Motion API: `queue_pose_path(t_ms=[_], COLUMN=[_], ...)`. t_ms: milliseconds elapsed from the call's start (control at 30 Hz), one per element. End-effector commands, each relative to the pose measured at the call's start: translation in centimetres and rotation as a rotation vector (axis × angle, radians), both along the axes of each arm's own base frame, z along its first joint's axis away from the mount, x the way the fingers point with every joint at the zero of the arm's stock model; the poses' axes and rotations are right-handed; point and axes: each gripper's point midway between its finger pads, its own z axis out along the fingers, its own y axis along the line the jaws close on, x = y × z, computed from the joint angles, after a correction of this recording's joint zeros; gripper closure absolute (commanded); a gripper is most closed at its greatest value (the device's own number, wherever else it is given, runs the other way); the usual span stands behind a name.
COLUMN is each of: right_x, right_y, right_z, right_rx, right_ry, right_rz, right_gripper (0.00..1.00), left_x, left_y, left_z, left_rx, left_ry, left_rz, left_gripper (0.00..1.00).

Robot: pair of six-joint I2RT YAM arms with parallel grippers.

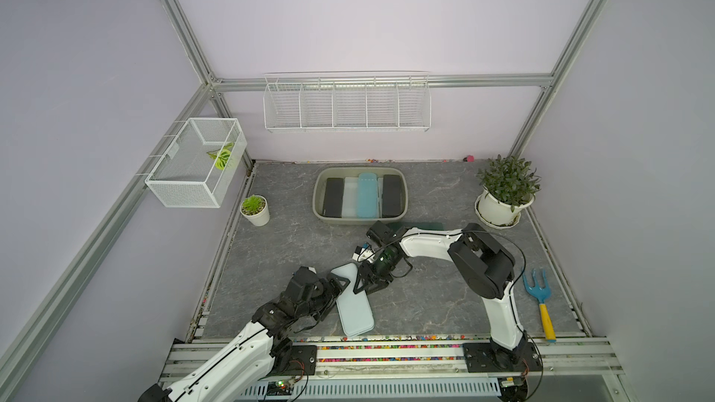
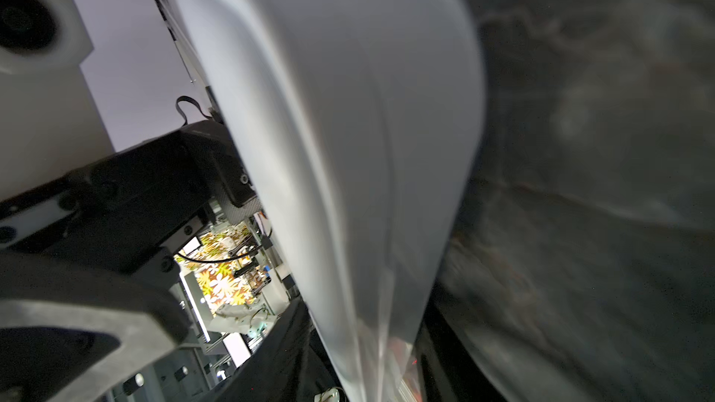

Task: Put the pencil case into the storage box
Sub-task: Pick up the pencil case from the center of the board.

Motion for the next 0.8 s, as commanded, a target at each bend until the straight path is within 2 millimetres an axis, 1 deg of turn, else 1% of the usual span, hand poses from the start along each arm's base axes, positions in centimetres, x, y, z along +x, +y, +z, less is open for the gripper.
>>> queue_pose_path(t_ms=[0,100,200,267,300,367,433,467,500,533,600,667,767], right_x=[-0.8,-0.5,-0.4,-0.1,0.1,0.9,2.2,2.9,3.8,4.9,6.7,8.7,12.2], right_y=[1.9,2.7,2.6,2.2,1.9,0.8,-0.8,-1.6,-2.5,-3.4,-4.5,-5.0,-4.4], right_z=[-0.9,0.8,1.5,2.1,2.3,2.7,3.4,3.6,4.1,4.7,6.3,8.3,11.1], right_rx=[0.091,0.172,0.18,0.178,0.169,0.137,0.097,0.077,0.058,0.04,0.031,0.039,0.064], right_ry=[0.02,0.003,-0.024,-0.046,-0.062,-0.099,-0.143,-0.161,-0.18,-0.206,-0.252,-0.293,-0.354], right_rz=[0.009,0.005,0.011,0.002,-0.003,-0.016,-0.039,-0.052,-0.066,-0.084,-0.104,-0.13,-0.184], right_gripper=[0.51,0.5,0.56,0.63,0.67,0.69,0.72,0.73,0.73,0.73,0.73,0.73,0.73], left_x=[-4.3,-4.1,-4.1,-4.2,-4.2,-4.1,-3.8,-3.8,-3.2,-3.0,-2.5,-2.0,-0.6], left_y=[1.3,1.3,1.6,1.9,2.1,2.5,3.0,3.4,3.5,3.9,4.6,5.0,5.4], left_z=[-5.0,-4.8,-4.6,-4.4,-4.0,-3.2,-1.7,-1.6,0.7,1.6,3.4,5.3,8.2], left_rx=[0.05,0.037,0.036,0.037,0.041,0.05,0.057,0.072,0.059,0.069,0.087,0.106,0.165], left_ry=[0.2,0.171,0.16,0.159,0.151,0.133,0.101,0.098,0.052,0.034,0.001,-0.032,-0.083], left_rz=[-0.047,-0.045,-0.027,-0.017,-0.01,0.006,0.033,0.047,0.065,0.083,0.114,0.139,0.155], left_gripper=[0.09,0.09,0.09,0.09,0.09,0.07,0.04,0.03,0.01,0.0,0.0,0.0,0.0])
